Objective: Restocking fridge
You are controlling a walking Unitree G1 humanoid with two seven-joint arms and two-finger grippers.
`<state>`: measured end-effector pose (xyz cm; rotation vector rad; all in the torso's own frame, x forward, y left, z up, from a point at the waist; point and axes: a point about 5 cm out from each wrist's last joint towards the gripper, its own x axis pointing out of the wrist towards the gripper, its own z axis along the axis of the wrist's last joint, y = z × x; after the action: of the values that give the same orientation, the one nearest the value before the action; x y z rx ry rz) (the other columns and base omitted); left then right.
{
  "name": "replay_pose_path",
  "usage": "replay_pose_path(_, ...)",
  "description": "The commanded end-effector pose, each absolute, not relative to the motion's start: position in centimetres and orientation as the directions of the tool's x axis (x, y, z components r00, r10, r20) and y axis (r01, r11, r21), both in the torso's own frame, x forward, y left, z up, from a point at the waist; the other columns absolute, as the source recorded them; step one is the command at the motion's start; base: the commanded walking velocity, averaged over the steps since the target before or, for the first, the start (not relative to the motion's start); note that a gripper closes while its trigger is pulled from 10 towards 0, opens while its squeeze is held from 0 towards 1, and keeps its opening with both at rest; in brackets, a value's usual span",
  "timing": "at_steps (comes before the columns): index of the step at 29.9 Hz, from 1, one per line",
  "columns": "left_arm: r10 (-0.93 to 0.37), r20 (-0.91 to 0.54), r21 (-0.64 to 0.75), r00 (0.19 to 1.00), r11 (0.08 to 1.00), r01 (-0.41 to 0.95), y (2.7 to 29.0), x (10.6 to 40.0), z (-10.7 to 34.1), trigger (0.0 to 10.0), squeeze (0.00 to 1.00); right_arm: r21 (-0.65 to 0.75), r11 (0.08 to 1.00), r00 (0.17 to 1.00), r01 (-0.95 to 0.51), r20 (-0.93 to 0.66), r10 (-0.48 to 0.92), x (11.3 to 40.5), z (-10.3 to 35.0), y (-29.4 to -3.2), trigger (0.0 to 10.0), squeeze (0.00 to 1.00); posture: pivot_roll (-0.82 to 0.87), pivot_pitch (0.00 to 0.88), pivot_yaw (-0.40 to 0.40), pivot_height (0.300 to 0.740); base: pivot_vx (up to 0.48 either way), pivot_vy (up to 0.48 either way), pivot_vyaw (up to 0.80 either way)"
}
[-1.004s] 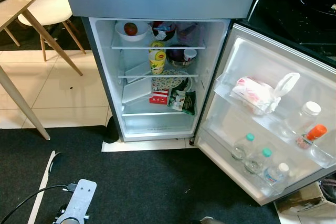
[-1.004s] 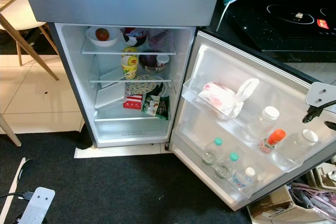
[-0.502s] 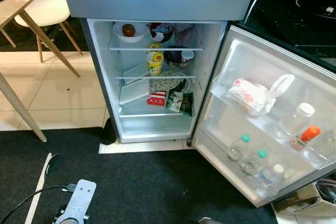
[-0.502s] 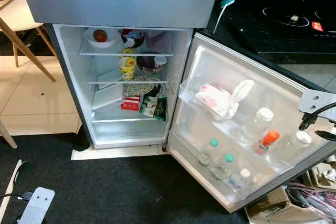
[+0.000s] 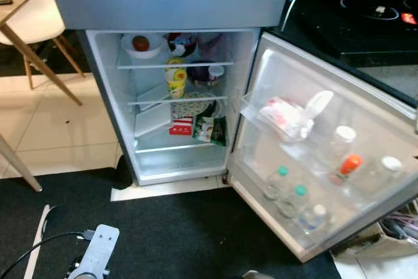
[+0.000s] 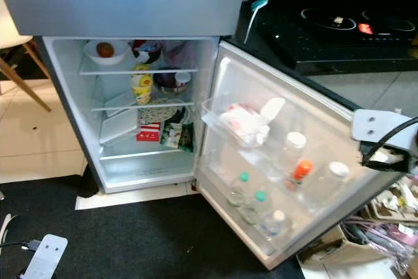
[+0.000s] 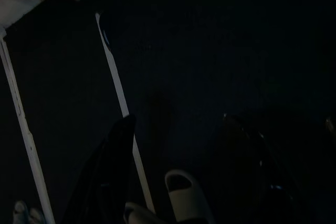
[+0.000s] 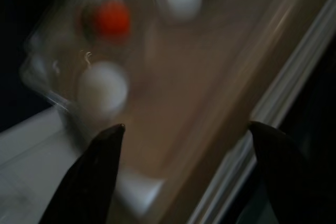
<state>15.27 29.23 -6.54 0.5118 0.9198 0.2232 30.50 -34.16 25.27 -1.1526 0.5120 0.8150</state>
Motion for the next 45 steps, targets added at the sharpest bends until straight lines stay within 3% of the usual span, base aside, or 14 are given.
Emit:
replay_pose_path(1,0.391,-0.715,0.508,0.580,0.860,0.047,29.0,14.9,-6.8,10.0,0.00,-0.597,0.146,0.605,-0.789,-0.710,0.360,30.7,25.8,-32.9,10.0,0.00,-0.05,0.046,-0.036,0.706,0.000,0.000,0.00)
replay_pose_path(5,0.393,-0.713,0.510,0.581,0.859,0.045,29.1,14.9,-6.8,10.0,0.00,-0.737,0.113,0.647,-0.667,-0.497,0.579,30.6,32.3,-28.0,10.0,0.00,-0.04,0.043,-0.034,0.706,0.000,0.000,0.00)
replay_pose_path(8,0.395,-0.713,0.512,0.579,0.858,0.046,29.2,14.8,-6.8,10.0,0.00,-0.785,0.170,0.655,-0.596,-0.352,0.669,30.1,35.9,-26.6,10.0,0.00,-0.04,0.043,-0.034,0.706,0.000,0.000,0.00)
replay_pose_path(11,0.398,-0.715,0.515,0.575,0.856,0.047,29.3,14.6,-6.8,10.0,0.00,-0.862,0.254,0.744,-0.439,-0.191,0.640,30.1,39.4,-27.1,10.0,0.00,-0.04,0.045,-0.035,0.706,0.000,0.000,0.00)
replay_pose_path(13,0.398,-0.715,0.514,0.575,0.856,0.046,29.3,14.6,-6.8,10.0,0.00,-0.888,0.293,0.812,-0.354,-0.136,0.568,30.5,39.9,-28.3,10.0,0.00,-0.04,0.044,-0.037,0.706,0.000,0.000,0.00)
replay_pose_path(15,0.397,-0.716,0.512,0.574,0.858,0.045,29.2,14.6,-6.9,10.0,0.00,-0.905,0.361,0.925,-0.227,-0.083,0.371,31.6,39.3,-31.3,10.0,0.00,-0.04,0.043,-0.039,0.706,0.000,0.000,0.00)
replay_pose_path(18,0.395,-0.717,0.508,0.574,0.860,0.044,28.9,14.6,-7.0,10.0,0.00,-0.916,0.387,0.989,-0.106,-0.055,0.140,32.0,37.5,-34.6,10.0,0.00,-0.04,0.041,-0.045,0.706,0.000,0.000,0.00)
replay_pose_path(21,0.393,-0.718,0.507,0.574,0.861,0.043,28.8,14.6,-7.0,10.0,0.00,-0.918,0.392,0.998,-0.056,-0.045,0.037,32.0,36.7,-36.0,10.0,0.00,-0.04,0.041,-0.045,0.706,0.000,0.000,0.00)
replay_pose_path(23,0.392,-0.719,0.504,0.574,0.863,0.042,28.7,14.6,-7.1,10.0,0.00,-0.932,0.356,0.977,0.071,-0.008,-0.215,31.4,35.1,-39.3,10.0,0.00,-0.04,0.041,-0.050,0.706,0.000,0.000,0.00)
replay_pose_path(26,0.394,-0.719,0.503,0.573,0.863,0.038,28.7,14.6,-7.1,10.0,0.00,-0.943,0.298,0.923,0.148,0.023,-0.385,30.3,33.9,-41.8,10.0,0.00,-0.04,0.041,-0.051,0.706,0.000,0.000,0.00)
replay_pose_path(28,0.402,-0.717,0.505,0.570,0.863,0.027,28.9,14.5,-7.0,10.0,0.00,-0.967,0.230,0.864,0.109,-0.022,-0.503,28.9,31.8,-44.1,10.0,0.00,-0.04,0.041,-0.051,0.706,0.000,0.000,0.00)
replay_pose_path(31,0.405,-0.716,0.507,0.568,0.862,0.024,29.0,14.4,-7.0,10.0,0.00,-0.974,0.224,0.842,0.043,-0.085,-0.532,28.3,30.4,-44.8,10.0,0.00,-0.04,0.041,-0.051,0.706,0.000,0.000,0.00)
replay_pose_path(39,0.406,-0.718,0.507,0.566,0.862,0.025,29.0,14.3,-7.0,10.0,0.00,-0.901,0.311,0.727,-0.304,-0.430,-0.535,25.9,23.4,-46.1,10.0,0.00,-0.04,0.042,-0.051,0.706,0.000,0.000,0.00)
replay_pose_path(45,0.402,-0.718,0.505,0.569,0.863,0.027,28.9,14.5,-7.0,10.0,0.00,-0.873,0.355,0.718,-0.335,-0.480,-0.504,25.7,22.3,-46.0,10.0,0.00,-0.04,0.044,-0.047,0.706,0.000,0.000,0.00)
